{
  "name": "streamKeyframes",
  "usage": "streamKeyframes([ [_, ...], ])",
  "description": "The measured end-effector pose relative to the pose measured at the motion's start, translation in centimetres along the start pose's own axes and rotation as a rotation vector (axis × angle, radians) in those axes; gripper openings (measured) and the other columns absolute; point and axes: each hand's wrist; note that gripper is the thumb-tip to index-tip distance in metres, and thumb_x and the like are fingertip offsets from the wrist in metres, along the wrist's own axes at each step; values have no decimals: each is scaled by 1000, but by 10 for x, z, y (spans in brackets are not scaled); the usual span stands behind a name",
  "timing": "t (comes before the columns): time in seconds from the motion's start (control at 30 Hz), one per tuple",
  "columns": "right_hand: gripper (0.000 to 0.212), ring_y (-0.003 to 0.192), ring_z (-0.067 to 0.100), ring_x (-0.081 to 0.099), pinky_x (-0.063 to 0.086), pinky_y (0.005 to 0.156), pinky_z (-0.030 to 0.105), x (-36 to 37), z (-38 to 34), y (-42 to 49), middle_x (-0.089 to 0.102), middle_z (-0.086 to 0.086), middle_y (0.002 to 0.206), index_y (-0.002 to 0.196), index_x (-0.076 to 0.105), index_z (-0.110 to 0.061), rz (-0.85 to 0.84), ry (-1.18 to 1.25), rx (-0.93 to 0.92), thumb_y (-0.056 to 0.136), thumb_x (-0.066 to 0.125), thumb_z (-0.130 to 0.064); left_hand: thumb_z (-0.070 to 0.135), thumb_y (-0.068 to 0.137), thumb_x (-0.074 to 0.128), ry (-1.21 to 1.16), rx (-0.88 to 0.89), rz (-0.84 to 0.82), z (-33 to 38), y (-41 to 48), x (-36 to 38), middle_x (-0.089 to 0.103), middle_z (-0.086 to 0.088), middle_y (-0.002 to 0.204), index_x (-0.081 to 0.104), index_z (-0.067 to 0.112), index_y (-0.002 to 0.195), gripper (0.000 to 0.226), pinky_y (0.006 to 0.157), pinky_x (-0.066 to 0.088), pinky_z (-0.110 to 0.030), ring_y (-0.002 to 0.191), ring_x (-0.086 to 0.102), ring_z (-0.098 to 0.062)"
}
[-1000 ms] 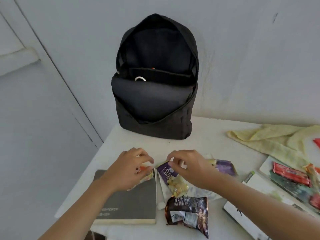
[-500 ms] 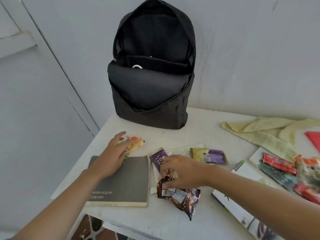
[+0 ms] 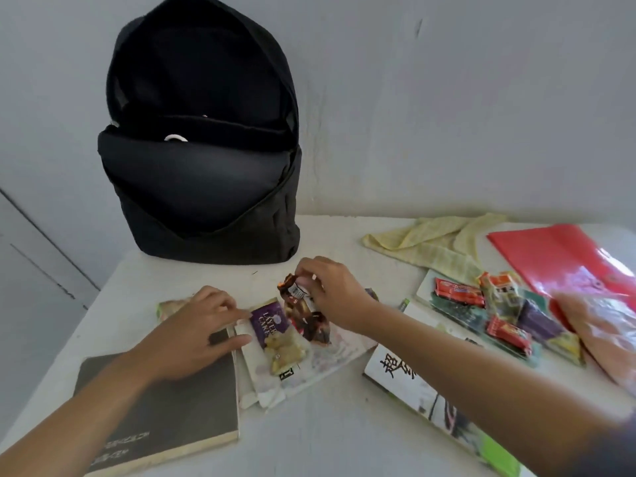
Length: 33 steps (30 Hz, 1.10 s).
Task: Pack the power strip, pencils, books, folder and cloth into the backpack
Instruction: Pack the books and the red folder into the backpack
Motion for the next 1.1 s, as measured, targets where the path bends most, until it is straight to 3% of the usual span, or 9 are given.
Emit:
streamKeyframes([
  [0.2, 18, 82, 31, 57, 49, 70, 39, -7, 9, 12, 55, 11, 105, 115, 62, -10, 123, -147, 104, 103, 49, -15, 86, 85, 33, 78, 100, -142, 18, 29, 4, 34, 19, 146, 39, 57, 147, 68, 111, 34, -26, 137, 24, -3],
  [0.3, 28, 93, 32, 57, 48, 70, 38, -9, 12, 8, 52, 11, 115, 123, 57, -14, 104, -216, 138, 97, 50, -7, 88, 82, 21, 129, 87, -173, 24, 39, 9, 35, 15, 145, 37, 55, 149, 76, 109, 32, -29, 134, 33, -8],
  [0.43, 31, 105, 28, 50, 51, 78, 42, -13, 9, -4, 51, 9, 120, 123, 58, -19, 99, -259, 72, 94, 52, -8, 55, 94, 60, 97, 73, 39, 30, 55, 13, 45, 10, 116, 54, 41, 140, 48, 88, 41, -30, 99, 43, -8],
  [0.5, 24, 107, 27, 49, 51, 84, 43, -15, 11, -11, 53, 6, 118, 119, 63, -21, 75, -283, 39, 96, 57, -27, 40, 90, 73, 131, 62, 184, 30, 65, 16, 45, 11, 99, 65, 31, 129, 40, 71, 43, -30, 84, 45, -9],
  [0.57, 39, 114, 26, 44, 48, 91, 42, -17, 16, -18, 48, 4, 127, 125, 60, -27, -42, -374, 87, 92, 60, -48, 32, 85, 80, 164, 11, 257, 29, 74, 19, 48, 7, 93, 71, 26, 119, 35, 64, 47, -33, 80, 51, -15],
  [0.73, 52, 122, 31, 42, 49, 91, 44, -24, 36, -25, 38, 6, 138, 136, 45, -26, -53, -451, 193, 91, 63, -44, 41, 92, 68, 297, -80, 348, 34, 80, 22, 53, -9, 116, 76, 34, 108, 19, 76, 44, -47, 102, 48, -30],
  [0.8, 49, 123, 33, 42, 49, 93, 46, -27, 42, -24, 37, 7, 139, 135, 44, -25, 1, -457, 232, 91, 62, -39, 49, 94, 51, 250, -11, 375, 44, 77, 15, 51, -5, 116, 75, 33, 106, 31, 78, 38, -43, 103, 45, -26],
  [0.93, 50, 132, 32, 32, 39, 100, 48, -32, 42, -24, 39, 8, 140, 132, 47, -24, 33, -534, 255, 85, 62, -34, 60, 98, 44, 116, 228, 48, 63, 74, 6, 52, 8, 126, 64, 36, 130, 45, 102, 39, -38, 119, 42, -11],
  [1.1, 61, 138, 28, 35, 35, 107, 45, -36, 40, -17, 36, 5, 152, 140, 46, -27, -59, -496, 97, 84, 61, -8, 73, 92, 46, 232, 55, -158, 75, 79, 6, 33, 9, 152, 26, 36, 156, 77, 116, 26, -37, 140, 28, -15],
])
Point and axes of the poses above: each hand's wrist, its own y-axis towards the middle knuckle, its own x-axis out of the palm, z = x × y
